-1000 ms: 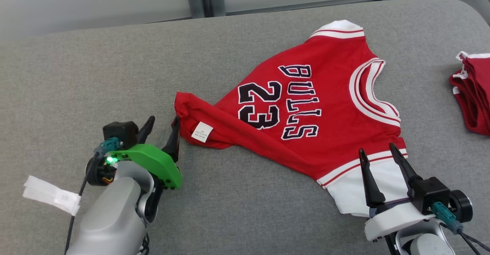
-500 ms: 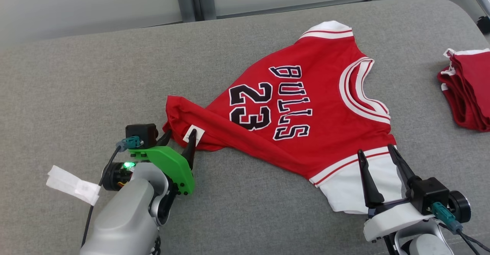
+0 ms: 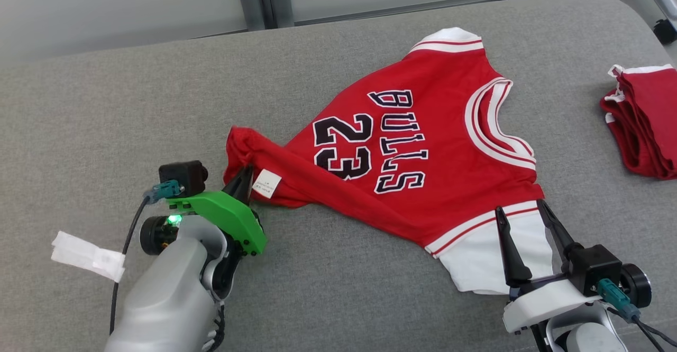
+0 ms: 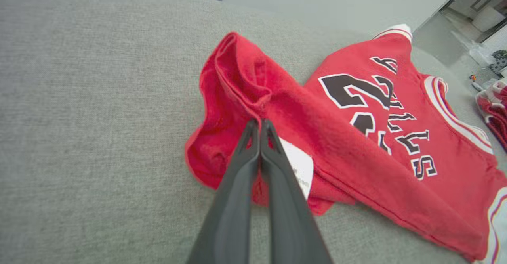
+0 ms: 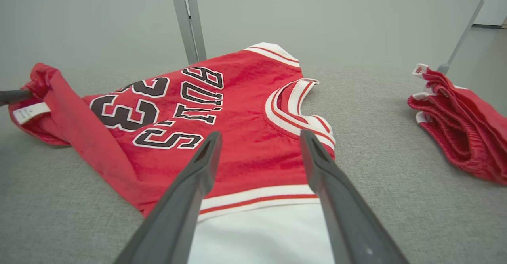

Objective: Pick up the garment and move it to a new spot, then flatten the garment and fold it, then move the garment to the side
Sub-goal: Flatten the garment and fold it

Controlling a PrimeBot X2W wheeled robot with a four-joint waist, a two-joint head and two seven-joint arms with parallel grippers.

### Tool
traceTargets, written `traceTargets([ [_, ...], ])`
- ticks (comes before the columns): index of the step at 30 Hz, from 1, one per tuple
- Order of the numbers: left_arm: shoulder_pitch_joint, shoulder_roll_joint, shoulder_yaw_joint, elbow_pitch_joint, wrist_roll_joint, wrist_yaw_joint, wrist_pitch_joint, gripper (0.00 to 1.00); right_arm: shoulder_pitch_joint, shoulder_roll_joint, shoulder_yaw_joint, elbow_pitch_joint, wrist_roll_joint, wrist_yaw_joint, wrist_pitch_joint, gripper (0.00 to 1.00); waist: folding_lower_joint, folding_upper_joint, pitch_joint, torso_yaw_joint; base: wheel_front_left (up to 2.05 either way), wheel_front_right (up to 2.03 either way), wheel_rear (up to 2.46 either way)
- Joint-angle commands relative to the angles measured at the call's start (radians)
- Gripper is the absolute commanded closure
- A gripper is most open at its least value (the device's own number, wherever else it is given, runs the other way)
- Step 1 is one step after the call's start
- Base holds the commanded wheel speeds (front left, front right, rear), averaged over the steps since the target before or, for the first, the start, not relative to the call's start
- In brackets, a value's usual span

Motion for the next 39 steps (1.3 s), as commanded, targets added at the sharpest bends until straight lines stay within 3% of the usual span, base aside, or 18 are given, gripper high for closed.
traceTargets([
  [1,0.011,0.001,0.012,-0.02,-0.022,-0.019,-0.025,1.0,0.0,-0.003,-0.004,0.003,-0.002,-0.002,-0.002,0.0,0.0,0.0,-0.005,0.006,0.0,0.0,0.0],
  [4,0.057,-0.002,0.028,-0.122,-0.096,-0.052,-0.056,1.0,0.011,-0.003,-0.015,0.004,-0.007,-0.002,-0.002,0.0,0.0,0.0,-0.016,0.02,0.0,0.0,0.0],
  [6,0.1,0.022,-0.003,-0.289,-0.167,-0.056,-0.057,1.0,0.017,-0.003,-0.019,0.004,-0.008,-0.002,-0.002,0.0,0.0,0.0,-0.022,0.031,0.0,0.0,0.0],
  [11,0.266,0.231,-0.103,-0.728,-0.34,-0.056,-0.076,1.0,0.018,-0.003,-0.025,0.005,-0.012,-0.002,-0.002,0.0,0.0,0.0,-0.035,0.061,0.0,0.0,0.0],
  [14,0.364,0.333,-0.13,-0.825,-0.401,-0.057,-0.092,1.0,0.02,-0.003,-0.025,0.009,-0.01,-0.002,-0.002,0.0,0.0,0.0,-0.045,0.076,0.0,0.0,0.0],
  [18,0.446,0.38,-0.162,-0.82,-0.444,-0.057,-0.105,1.0,0.024,-0.003,-0.021,0.014,-0.01,-0.002,-0.002,0.0,0.0,0.0,-0.058,0.09,0.0,0.0,0.0],
  [25,0.427,0.335,-0.186,-0.641,-0.455,-0.057,-0.117,1.0,0.016,-0.003,-0.012,0.019,-0.009,-0.002,-0.002,0.0,0.0,0.0,-0.067,0.099,0.0,0.0,0.0],
  [39,0.211,0.211,-0.064,-0.279,-0.21,-0.057,-0.119,1.0,0.002,-0.003,0.003,0.012,-0.016,-0.002,0.001,0.0,0.0,0.0,-0.04,0.077,0.0,0.0,0.0],
])
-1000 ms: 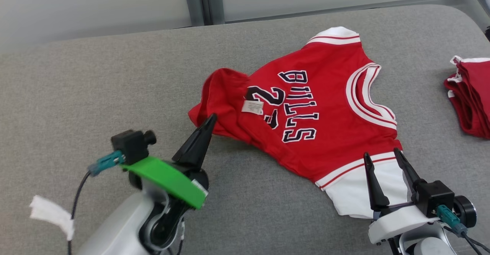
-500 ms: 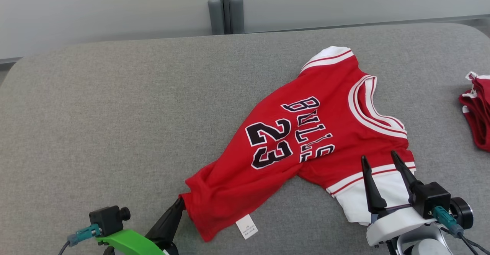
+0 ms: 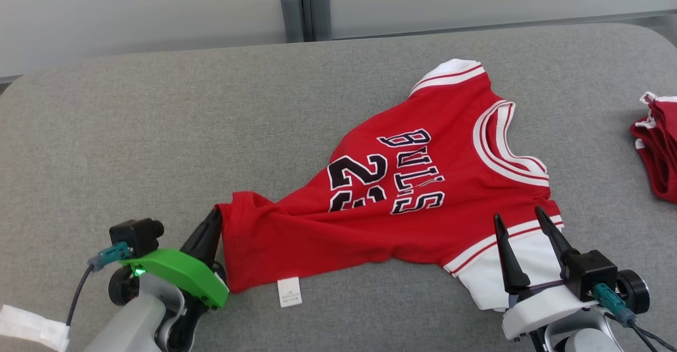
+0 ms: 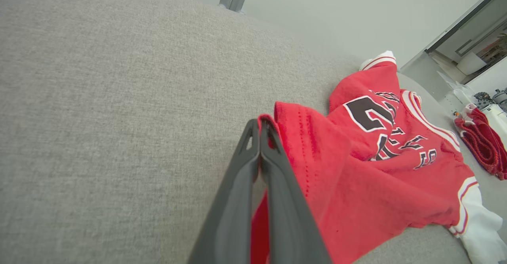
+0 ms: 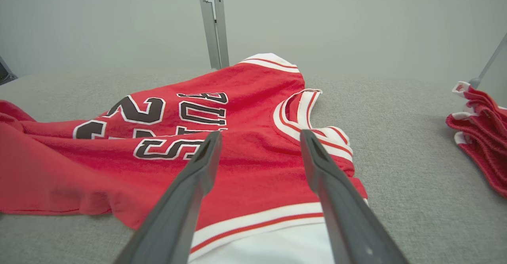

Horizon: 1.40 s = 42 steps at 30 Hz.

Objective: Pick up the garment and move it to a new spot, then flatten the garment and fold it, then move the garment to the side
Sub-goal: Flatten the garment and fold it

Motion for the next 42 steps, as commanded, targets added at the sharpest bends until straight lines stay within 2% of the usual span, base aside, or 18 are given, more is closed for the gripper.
traceTargets([
  [1,-0.037,-0.004,0.014,0.022,0.019,-0.002,-0.005,1.0,-0.013,-0.003,0.003,-0.005,-0.008,-0.002,0.002,0.0,0.0,0.0,0.015,-0.016,0.0,0.0,0.0],
  [8,-0.124,-0.033,0.075,0.098,0.11,-0.003,-0.005,1.0,-0.02,-0.003,0.001,-0.013,-0.016,-0.002,0.005,0.0,0.0,0.0,0.041,-0.042,0.0,0.0,0.0],
  [9,-0.132,-0.035,0.088,0.1,0.126,-0.003,-0.005,0.74,-0.019,-0.003,0.0,-0.012,-0.016,-0.002,0.005,0.0,0.0,0.0,0.042,-0.044,0.0,0.0,0.0],
  [10,-0.135,-0.037,0.105,0.102,0.14,-0.003,-0.005,0.0,-0.019,-0.003,-0.002,-0.011,-0.016,-0.002,0.005,0.0,0.0,0.0,0.042,-0.044,0.0,0.0,0.0],
  [14,-0.088,-0.055,0.18,0.091,0.22,-0.003,-0.004,0.0,-0.011,-0.003,-0.014,-0.007,-0.011,-0.002,0.004,0.0,0.0,0.0,0.025,-0.036,0.0,0.0,0.0],
  [18,-0.008,-0.079,0.308,0.013,0.323,-0.001,-0.004,0.0,0.004,-0.003,-0.03,-0.009,-0.006,-0.002,0.002,0.0,0.0,0.0,-0.01,-0.017,0.0,0.0,0.0],
  [23,0.15,-0.132,0.495,-0.161,0.488,0.011,-0.004,0.0,0.029,-0.003,-0.055,-0.014,-0.013,-0.002,-0.001,0.0,0.0,0.0,-0.064,0.004,0.0,0.0,0.0],
  [29,0.337,-0.217,0.641,-0.396,0.674,0.003,-0.004,0.0,0.059,-0.003,-0.08,-0.024,-0.008,-0.002,-0.003,0.0,0.0,0.0,-0.119,0.013,0.0,0.0,0.0],
  [34,0.448,-0.261,0.68,-0.509,0.779,-0.001,-0.003,0.0,0.086,-0.003,-0.099,-0.018,-0.004,-0.002,-0.003,0.0,0.0,0.0,-0.134,0.012,0.0,0.0,0.0],
  [39,0.502,-0.272,0.678,-0.508,0.813,-0.003,-0.003,0.0,0.111,-0.003,-0.122,0.001,-0.01,-0.002,-0.003,0.0,0.0,0.0,-0.144,0.009,0.0,0.0,0.0],
  [42,0.514,-0.261,0.654,-0.491,0.82,-0.003,-0.003,0.0,0.124,-0.003,-0.132,0.018,-0.016,-0.002,-0.003,0.0,0.0,0.0,-0.145,0.005,0.0,0.0,0.0],
])
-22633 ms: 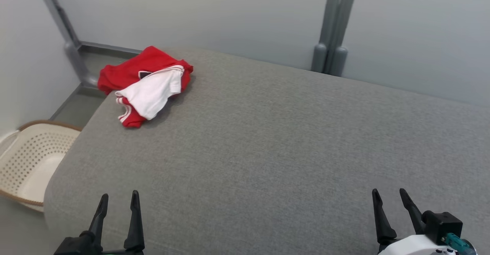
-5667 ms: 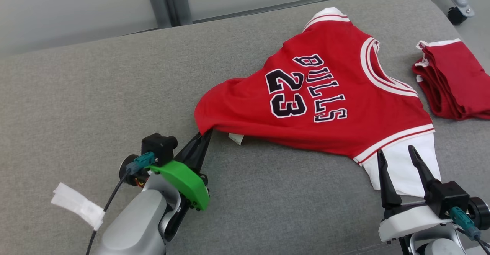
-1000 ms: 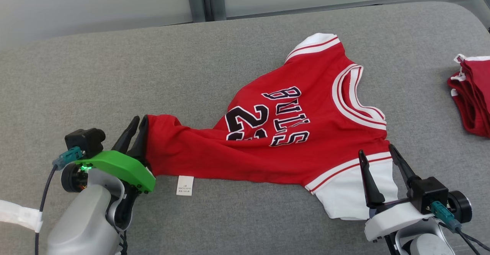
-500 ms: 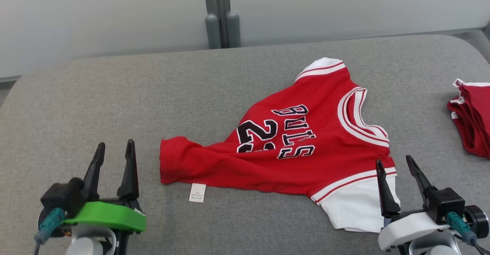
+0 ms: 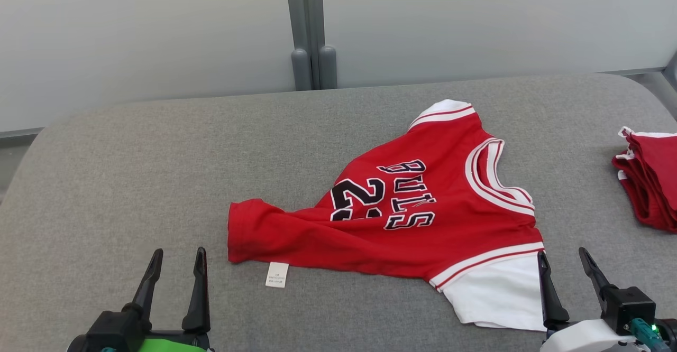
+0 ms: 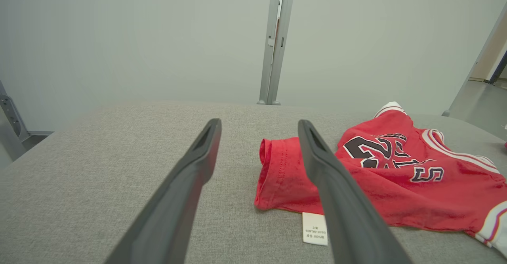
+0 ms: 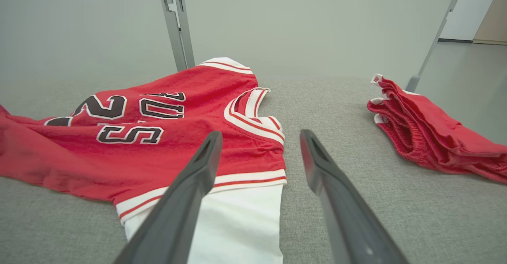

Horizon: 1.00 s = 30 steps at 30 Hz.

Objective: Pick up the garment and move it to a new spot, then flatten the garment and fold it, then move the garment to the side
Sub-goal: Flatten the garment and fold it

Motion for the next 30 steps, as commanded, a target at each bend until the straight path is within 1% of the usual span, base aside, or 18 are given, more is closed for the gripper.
traceTargets([
  [1,0.013,0.01,-0.005,0.007,0.003,-0.004,0.0,0.0,0.016,-0.003,-0.003,0.005,-0.006,-0.002,-0.002,0.0,0.0,0.0,-0.001,-0.002,0.0,0.0,0.0],
  [13,0.006,0.019,-0.025,0.029,-0.014,-0.004,0.0,0.0,0.012,-0.003,0.008,-0.011,0.006,-0.002,-0.002,0.0,0.0,0.0,0.002,-0.005,0.0,0.0,0.0],
  [17,-0.007,0.027,-0.065,0.066,-0.019,-0.004,0.0,0.0,0.011,-0.003,0.009,-0.002,-0.004,-0.002,-0.002,0.0,0.0,0.0,0.011,0.002,0.0,0.0,0.0],
  [19,-0.029,0.042,-0.093,0.112,-0.019,-0.004,0.0,0.0,0.012,-0.003,0.009,0.02,-0.013,-0.002,0.015,0.0,0.0,0.0,0.017,0.005,0.0,0.0,0.0],
  [23,-0.106,0.059,-0.144,0.264,-0.001,-0.004,0.0,0.0,0.011,-0.004,0.011,0.052,-0.017,-0.002,0.119,0.0,0.0,0.0,0.037,0.008,0.0,0.0,0.0],
  [27,-0.213,0.052,-0.173,0.404,0.007,-0.004,0.0,0.0,-0.001,-0.003,0.014,0.044,-0.034,-0.002,0.22,0.0,0.0,0.0,0.073,-0.006,0.0,0.0,0.0],
  [30,-0.275,0.045,-0.177,0.485,0.011,-0.004,0.0,0.0,-0.007,-0.003,0.016,0.027,-0.057,-0.002,0.268,0.0,0.0,0.0,0.1,-0.02,0.0,0.0,0.0],
])
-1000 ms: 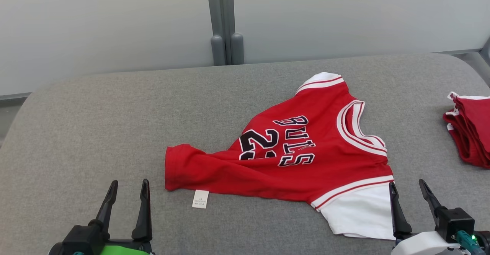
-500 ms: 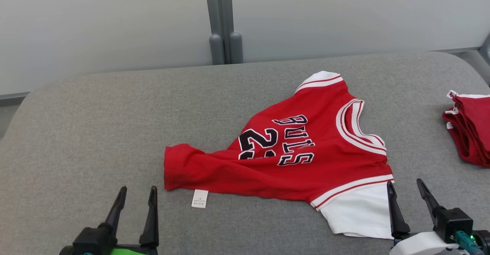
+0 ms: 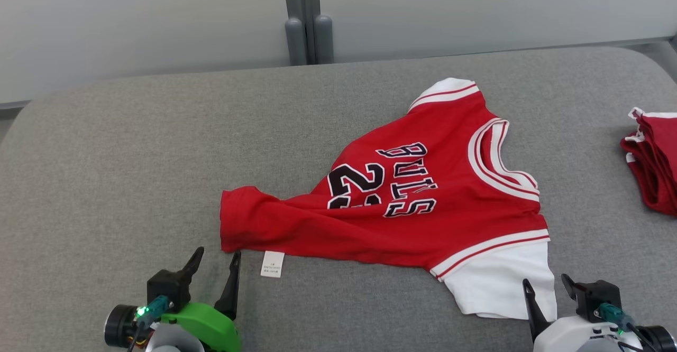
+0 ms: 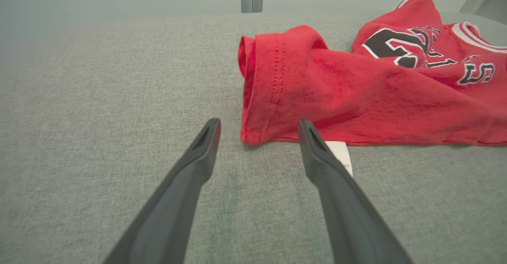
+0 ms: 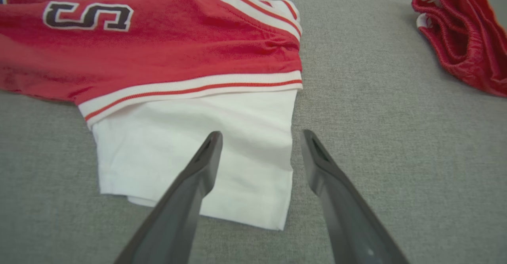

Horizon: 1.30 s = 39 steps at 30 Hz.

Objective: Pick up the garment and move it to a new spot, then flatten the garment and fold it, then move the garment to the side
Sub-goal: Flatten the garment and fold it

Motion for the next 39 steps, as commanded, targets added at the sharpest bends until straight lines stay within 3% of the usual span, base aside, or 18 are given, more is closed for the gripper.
traceTargets([
  [1,-0.036,-0.005,-0.001,0.032,0.008,-0.002,0.0,0.0,-0.008,-0.003,-0.001,-0.009,-0.018,-0.002,0.019,0.0,0.0,0.0,0.034,-0.022,0.0,0.0,0.0],
  [6,-0.106,-0.015,0.01,0.117,0.009,0.006,0.0,0.0,-0.006,-0.003,0.002,-0.013,-0.046,-0.002,0.08,0.0,0.0,0.0,0.075,-0.048,0.0,0.0,0.0],
  [15,-0.129,-0.034,0.046,0.134,0.022,0.024,0.0,0.0,-0.024,-0.002,-0.04,0.041,-0.068,-0.002,0.097,0.0,0.0,0.0,0.102,-0.058,0.0,0.0,0.0],
  [26,-0.133,-0.049,0.061,0.152,0.017,0.008,0.0,0.0,-0.091,0.012,0.078,0.247,-0.012,0.005,0.122,0.0,0.0,0.0,0.1,-0.05,0.0,0.0,0.0],
  [28,-0.135,-0.051,0.06,0.154,0.014,0.006,0.0,0.45,-0.104,0.016,0.1,0.288,-0.009,0.006,0.129,0.0,0.0,0.0,0.101,-0.05,0.0,0.0,0.0],
  [29,-0.137,-0.052,0.06,0.157,0.011,0.005,0.0,0.6,-0.111,0.018,0.111,0.311,-0.004,0.007,0.13,0.0,0.0,0.0,0.102,-0.05,0.0,0.0,0.0],
  [30,-0.139,-0.053,0.061,0.161,0.009,0.005,0.0,0.82,-0.121,0.019,0.124,0.337,0.002,0.008,0.135,0.38,0.0,0.0,0.103,-0.051,0.0,0.0,0.0],
  [31,-0.141,-0.053,0.061,0.166,0.007,0.004,0.0,1.0,-0.127,0.02,0.135,0.356,0.009,0.008,0.136,0.65,0.0,0.0,0.103,-0.052,0.0,0.0,0.0],
  [33,-0.144,-0.054,0.056,0.181,-0.002,0.001,0.0,1.0,-0.143,0.022,0.158,0.394,0.023,0.01,0.13,1.0,0.0,0.0,0.103,-0.053,0.0,0.0,0.0],
  [39,-0.139,-0.058,0.046,0.178,-0.049,-0.002,0.0,1.0,-0.184,0.02,0.21,0.466,0.087,0.01,0.061,1.0,0.0,0.0,0.097,-0.05,0.0,0.0,0.0],
])
